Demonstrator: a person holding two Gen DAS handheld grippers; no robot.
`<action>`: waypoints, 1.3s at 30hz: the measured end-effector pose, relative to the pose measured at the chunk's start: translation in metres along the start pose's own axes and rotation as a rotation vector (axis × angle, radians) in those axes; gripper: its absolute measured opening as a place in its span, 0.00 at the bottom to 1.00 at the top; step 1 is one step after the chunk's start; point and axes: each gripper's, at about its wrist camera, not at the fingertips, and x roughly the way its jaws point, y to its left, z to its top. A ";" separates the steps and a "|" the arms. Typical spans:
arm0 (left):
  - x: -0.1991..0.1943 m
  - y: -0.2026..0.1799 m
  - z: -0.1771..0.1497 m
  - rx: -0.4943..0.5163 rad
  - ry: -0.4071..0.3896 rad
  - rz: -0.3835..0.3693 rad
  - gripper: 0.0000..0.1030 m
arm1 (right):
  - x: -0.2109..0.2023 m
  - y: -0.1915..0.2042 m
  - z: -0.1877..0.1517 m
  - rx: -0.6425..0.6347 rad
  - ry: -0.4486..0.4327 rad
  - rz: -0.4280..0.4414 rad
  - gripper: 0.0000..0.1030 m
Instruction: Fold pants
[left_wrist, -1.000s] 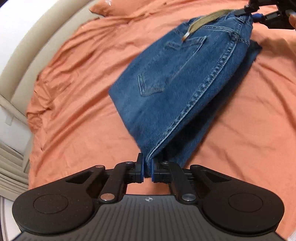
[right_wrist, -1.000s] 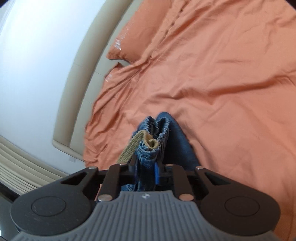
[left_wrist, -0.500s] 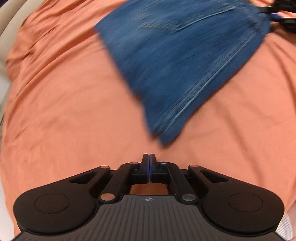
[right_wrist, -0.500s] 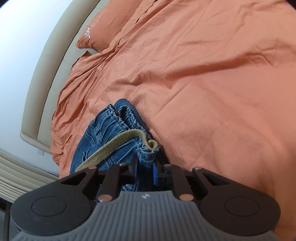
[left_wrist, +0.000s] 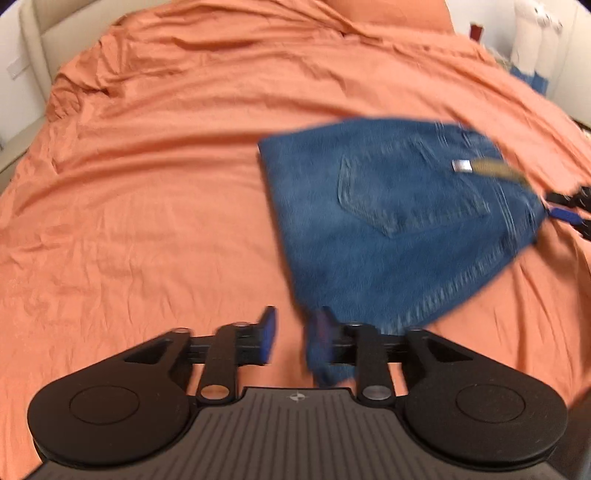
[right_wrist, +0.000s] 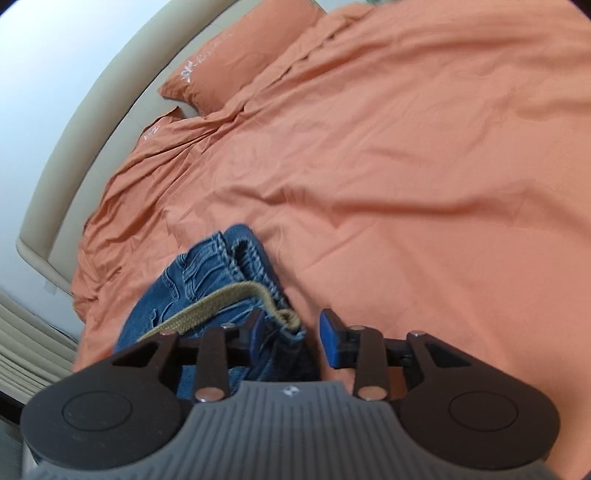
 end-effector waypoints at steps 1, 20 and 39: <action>0.000 -0.003 0.004 0.003 -0.019 0.026 0.45 | -0.007 0.006 0.002 -0.052 -0.021 -0.008 0.32; 0.085 -0.015 0.055 0.064 0.073 0.053 0.68 | 0.049 0.027 0.027 -0.237 0.090 0.058 0.55; 0.155 0.068 0.056 -0.447 0.075 -0.421 0.71 | 0.120 -0.009 0.053 -0.027 0.297 0.276 0.57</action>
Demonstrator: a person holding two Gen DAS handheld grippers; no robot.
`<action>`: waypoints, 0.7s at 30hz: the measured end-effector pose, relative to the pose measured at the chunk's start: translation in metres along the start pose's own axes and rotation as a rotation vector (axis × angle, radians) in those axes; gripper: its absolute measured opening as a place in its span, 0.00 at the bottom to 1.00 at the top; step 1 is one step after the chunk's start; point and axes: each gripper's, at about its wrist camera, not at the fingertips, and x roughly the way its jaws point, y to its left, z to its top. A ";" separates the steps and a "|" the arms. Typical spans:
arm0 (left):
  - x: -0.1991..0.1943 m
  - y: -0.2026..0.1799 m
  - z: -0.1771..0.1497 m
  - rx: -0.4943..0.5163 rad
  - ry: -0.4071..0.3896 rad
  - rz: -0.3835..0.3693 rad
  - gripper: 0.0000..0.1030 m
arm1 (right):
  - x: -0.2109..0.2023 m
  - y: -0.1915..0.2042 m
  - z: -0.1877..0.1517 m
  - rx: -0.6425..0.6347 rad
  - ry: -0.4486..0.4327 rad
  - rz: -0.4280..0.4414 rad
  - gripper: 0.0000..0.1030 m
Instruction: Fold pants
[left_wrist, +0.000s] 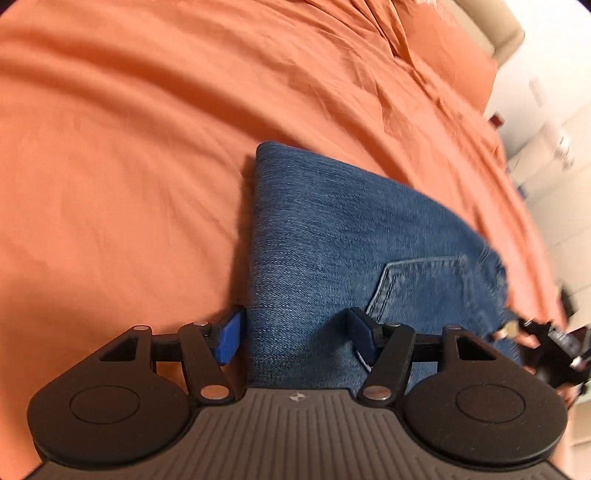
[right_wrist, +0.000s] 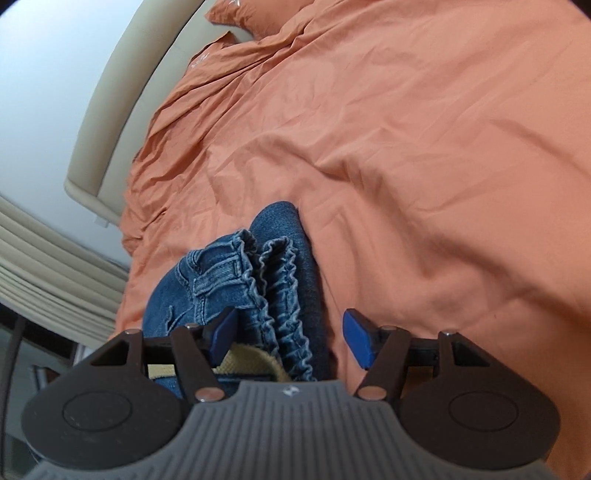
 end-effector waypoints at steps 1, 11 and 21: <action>0.001 0.002 -0.001 -0.013 -0.004 -0.015 0.70 | 0.003 -0.001 0.001 0.006 0.007 0.016 0.54; 0.006 0.004 -0.006 -0.085 -0.026 -0.061 0.43 | 0.012 -0.004 0.002 0.033 0.019 0.089 0.32; -0.013 -0.043 -0.012 0.040 -0.084 0.108 0.10 | -0.006 0.012 -0.003 -0.025 -0.044 0.085 0.20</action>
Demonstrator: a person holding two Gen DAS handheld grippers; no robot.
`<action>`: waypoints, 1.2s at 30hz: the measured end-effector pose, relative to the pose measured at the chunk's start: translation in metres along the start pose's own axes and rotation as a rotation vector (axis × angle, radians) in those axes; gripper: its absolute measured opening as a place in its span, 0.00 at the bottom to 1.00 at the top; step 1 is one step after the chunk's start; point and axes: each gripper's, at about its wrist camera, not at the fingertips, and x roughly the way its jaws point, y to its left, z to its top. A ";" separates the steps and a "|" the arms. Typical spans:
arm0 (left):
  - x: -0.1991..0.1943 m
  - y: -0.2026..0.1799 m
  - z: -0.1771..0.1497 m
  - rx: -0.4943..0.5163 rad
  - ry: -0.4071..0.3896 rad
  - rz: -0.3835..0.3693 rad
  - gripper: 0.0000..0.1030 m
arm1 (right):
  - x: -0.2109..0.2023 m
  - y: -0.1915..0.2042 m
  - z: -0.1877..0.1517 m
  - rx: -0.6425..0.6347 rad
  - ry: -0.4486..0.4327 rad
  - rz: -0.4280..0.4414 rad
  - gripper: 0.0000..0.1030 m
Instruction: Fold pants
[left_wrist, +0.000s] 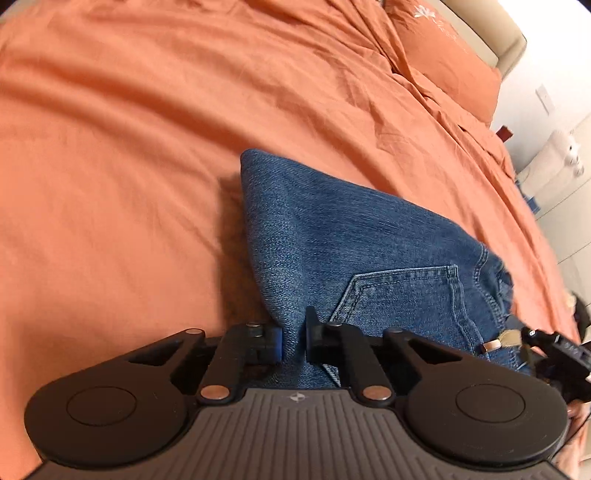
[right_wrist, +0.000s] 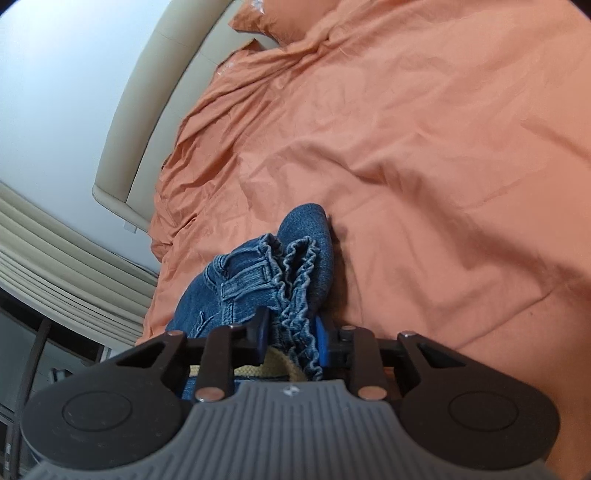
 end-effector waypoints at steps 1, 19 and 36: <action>-0.003 -0.004 0.000 0.010 -0.004 0.011 0.09 | -0.003 0.004 0.000 -0.007 -0.011 0.003 0.20; -0.124 0.001 -0.033 0.090 -0.148 0.059 0.09 | -0.072 0.107 -0.068 -0.119 -0.045 0.057 0.18; -0.215 0.113 -0.044 -0.053 -0.399 0.089 0.08 | -0.003 0.265 -0.156 -0.303 0.120 0.037 0.17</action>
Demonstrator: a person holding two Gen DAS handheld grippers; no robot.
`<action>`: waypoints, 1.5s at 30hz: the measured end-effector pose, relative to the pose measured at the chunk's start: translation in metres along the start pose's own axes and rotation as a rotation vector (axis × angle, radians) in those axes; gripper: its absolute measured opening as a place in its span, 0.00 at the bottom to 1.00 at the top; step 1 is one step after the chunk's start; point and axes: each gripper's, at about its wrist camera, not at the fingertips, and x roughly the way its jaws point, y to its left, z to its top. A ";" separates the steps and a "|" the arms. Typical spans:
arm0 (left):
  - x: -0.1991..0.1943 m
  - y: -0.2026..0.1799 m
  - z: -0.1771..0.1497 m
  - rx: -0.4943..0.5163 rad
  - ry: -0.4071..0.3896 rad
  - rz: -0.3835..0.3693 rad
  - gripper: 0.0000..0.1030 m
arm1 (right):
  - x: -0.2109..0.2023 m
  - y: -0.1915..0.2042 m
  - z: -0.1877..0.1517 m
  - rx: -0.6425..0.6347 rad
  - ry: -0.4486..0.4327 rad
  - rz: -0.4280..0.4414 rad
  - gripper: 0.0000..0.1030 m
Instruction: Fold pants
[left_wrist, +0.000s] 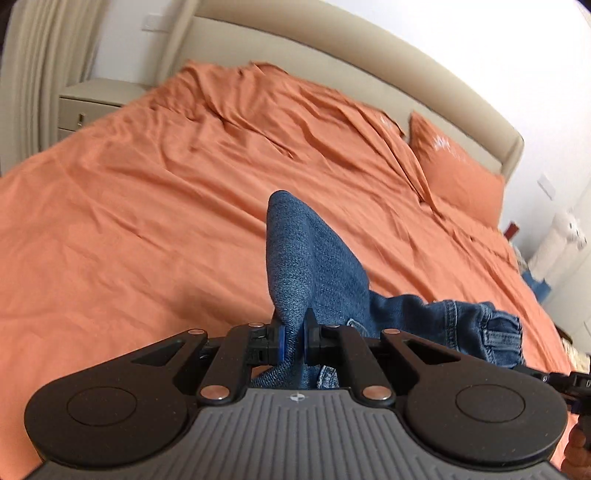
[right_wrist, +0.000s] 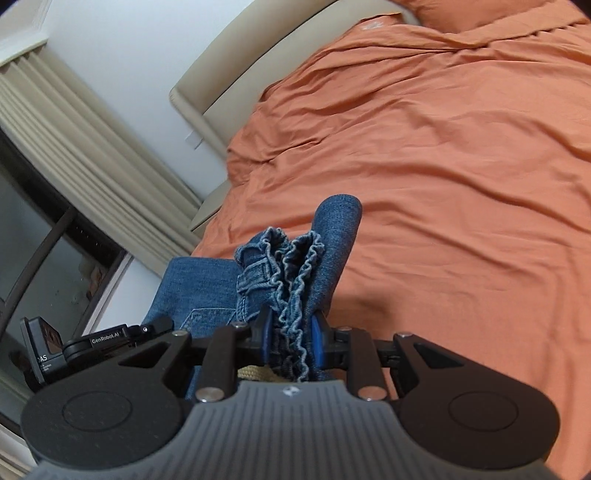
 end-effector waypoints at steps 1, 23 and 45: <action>-0.003 0.008 0.003 -0.001 -0.008 0.006 0.08 | 0.009 0.009 -0.001 0.003 0.004 0.006 0.17; 0.081 0.177 0.029 -0.108 0.172 0.059 0.08 | 0.198 0.018 -0.018 0.100 0.145 -0.083 0.17; 0.010 0.193 0.015 -0.017 0.129 0.143 0.27 | 0.199 0.044 -0.009 -0.254 0.060 -0.210 0.18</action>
